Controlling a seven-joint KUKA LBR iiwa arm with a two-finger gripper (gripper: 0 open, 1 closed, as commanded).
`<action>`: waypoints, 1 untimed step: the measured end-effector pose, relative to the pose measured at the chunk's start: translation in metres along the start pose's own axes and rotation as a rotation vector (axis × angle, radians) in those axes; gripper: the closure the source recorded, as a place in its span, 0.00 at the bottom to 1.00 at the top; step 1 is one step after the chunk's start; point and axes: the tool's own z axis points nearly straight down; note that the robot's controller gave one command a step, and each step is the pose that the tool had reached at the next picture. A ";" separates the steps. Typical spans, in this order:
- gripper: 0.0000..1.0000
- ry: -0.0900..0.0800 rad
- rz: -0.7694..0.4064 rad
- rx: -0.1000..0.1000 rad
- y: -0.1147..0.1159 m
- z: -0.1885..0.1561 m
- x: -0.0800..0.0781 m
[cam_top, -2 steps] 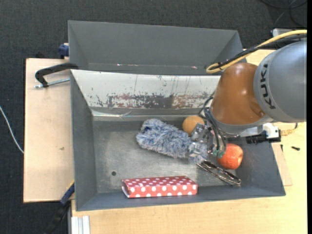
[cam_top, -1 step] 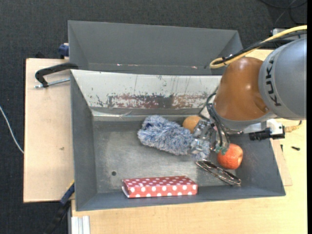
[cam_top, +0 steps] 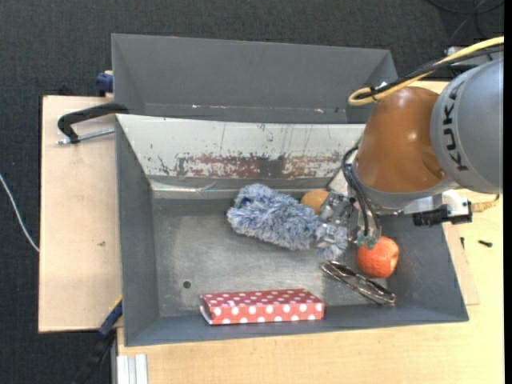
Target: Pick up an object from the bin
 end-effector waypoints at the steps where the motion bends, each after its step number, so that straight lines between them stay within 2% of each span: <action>1: 1.00 -0.002 0.000 -0.001 0.000 -0.008 -0.001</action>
Offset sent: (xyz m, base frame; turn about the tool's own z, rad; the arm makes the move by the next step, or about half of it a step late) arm 0.0000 0.0000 0.0076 0.0000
